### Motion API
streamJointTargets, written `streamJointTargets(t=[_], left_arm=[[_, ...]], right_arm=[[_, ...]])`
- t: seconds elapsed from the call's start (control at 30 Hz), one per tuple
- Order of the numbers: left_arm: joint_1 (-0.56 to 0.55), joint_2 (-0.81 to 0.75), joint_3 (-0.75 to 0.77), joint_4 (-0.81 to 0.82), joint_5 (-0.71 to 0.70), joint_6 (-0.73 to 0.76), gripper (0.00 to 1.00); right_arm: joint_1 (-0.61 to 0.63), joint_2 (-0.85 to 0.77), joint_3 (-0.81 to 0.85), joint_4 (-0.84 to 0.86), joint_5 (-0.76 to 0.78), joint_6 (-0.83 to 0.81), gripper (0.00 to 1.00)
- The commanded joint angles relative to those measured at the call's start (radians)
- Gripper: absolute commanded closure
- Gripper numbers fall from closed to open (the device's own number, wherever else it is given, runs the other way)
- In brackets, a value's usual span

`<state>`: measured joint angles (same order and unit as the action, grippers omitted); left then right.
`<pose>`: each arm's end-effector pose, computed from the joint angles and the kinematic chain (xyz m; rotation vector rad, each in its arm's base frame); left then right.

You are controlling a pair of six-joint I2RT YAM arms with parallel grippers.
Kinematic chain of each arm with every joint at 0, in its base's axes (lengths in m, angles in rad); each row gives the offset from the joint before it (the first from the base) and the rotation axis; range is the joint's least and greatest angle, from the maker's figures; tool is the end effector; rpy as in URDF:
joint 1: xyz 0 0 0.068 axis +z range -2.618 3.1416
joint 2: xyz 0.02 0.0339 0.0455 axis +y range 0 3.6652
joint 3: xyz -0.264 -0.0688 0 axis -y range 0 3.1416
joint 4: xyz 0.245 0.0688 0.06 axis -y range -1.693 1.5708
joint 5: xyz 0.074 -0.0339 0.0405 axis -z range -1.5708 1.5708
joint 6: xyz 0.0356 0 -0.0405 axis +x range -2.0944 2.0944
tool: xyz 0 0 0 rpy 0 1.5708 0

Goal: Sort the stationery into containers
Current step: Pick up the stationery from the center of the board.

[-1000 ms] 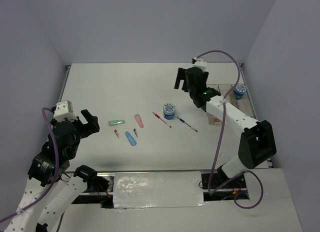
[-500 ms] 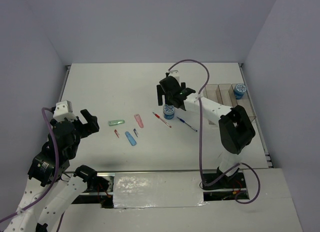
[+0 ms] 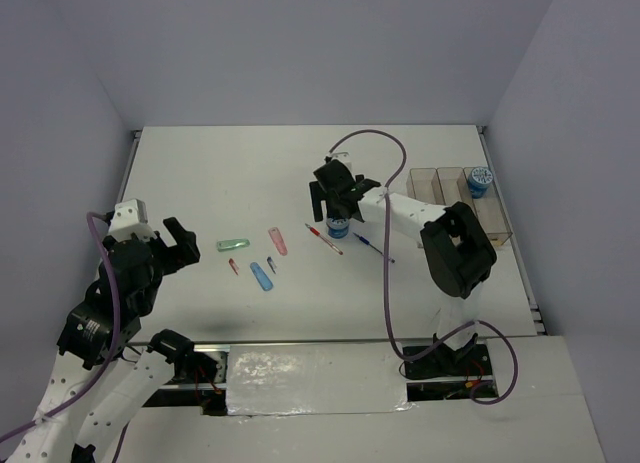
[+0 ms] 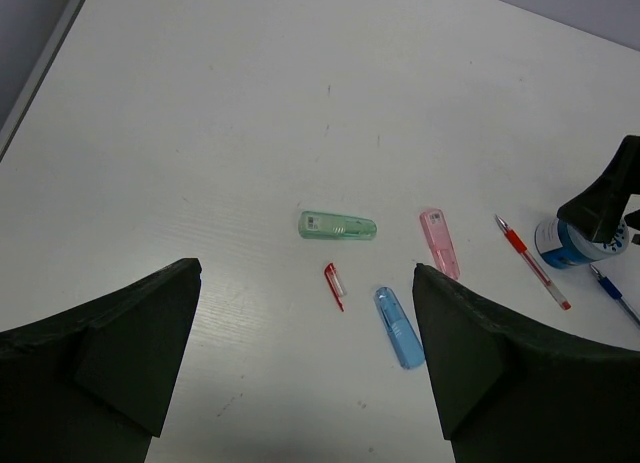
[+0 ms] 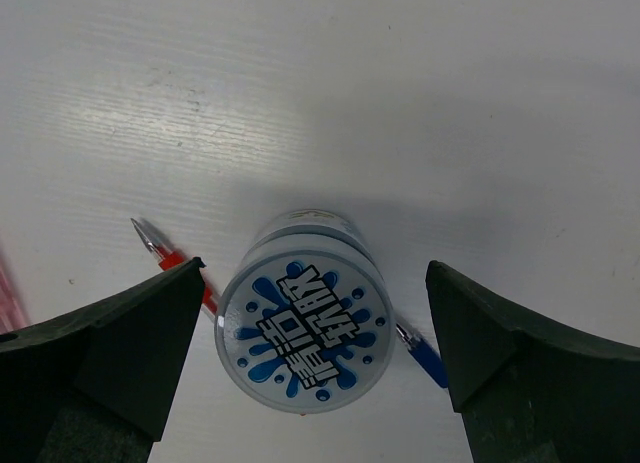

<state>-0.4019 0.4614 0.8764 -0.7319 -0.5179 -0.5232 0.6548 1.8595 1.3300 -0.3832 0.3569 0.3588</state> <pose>0.0836 -0.0164 0.3520 -0.4576 1.7903 -0.1565 0.3269 0.2353 0.2097 -0.2078 2.3969 0.0193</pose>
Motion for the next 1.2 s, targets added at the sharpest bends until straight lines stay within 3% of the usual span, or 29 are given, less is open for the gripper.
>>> streamJointTargets(t=[0.0,0.13,0.27,0.43,0.47,0.5,0.53,0.8,0.93,1.17], left_arm=[[-0.005,-0.004,-0.004,0.040,0.007,0.020,0.01],[-0.005,-0.006,-0.004,0.039,0.009,0.020,0.01],[-0.005,-0.010,-0.004,0.039,0.007,0.020,0.01],[-0.005,-0.013,-0.005,0.037,0.004,0.018,0.01],[-0.005,-0.012,-0.004,0.038,0.005,0.019,0.01],[-0.005,-0.015,-0.004,0.039,0.004,0.017,0.01],[-0.005,-0.017,-0.005,0.037,0.002,0.017,0.01],[-0.005,-0.015,-0.004,0.037,0.006,0.017,0.01],[-0.005,-0.023,-0.005,0.038,0.004,0.017,0.01],[-0.005,-0.029,-0.005,0.043,0.015,0.023,0.01]], right_arm=[[0.008,0.021,0.028,-0.002,-0.007,0.008,0.01],[0.008,0.020,0.018,0.017,-0.029,0.009,0.07],[0.008,0.004,0.009,0.029,-0.036,0.008,0.39],[0.011,-0.006,0.015,0.010,-0.036,0.012,0.50],[0.009,-0.008,0.012,0.010,-0.036,0.014,0.62],[0.008,-0.010,0.012,0.015,-0.038,0.012,0.87],[0.008,-0.016,0.015,0.009,-0.017,0.020,1.00],[0.006,-0.086,0.097,-0.012,0.039,-0.012,1.00],[-0.037,-0.195,0.078,0.001,0.060,-0.003,1.00],[-0.236,-0.368,-0.055,0.021,0.184,0.022,1.00]])
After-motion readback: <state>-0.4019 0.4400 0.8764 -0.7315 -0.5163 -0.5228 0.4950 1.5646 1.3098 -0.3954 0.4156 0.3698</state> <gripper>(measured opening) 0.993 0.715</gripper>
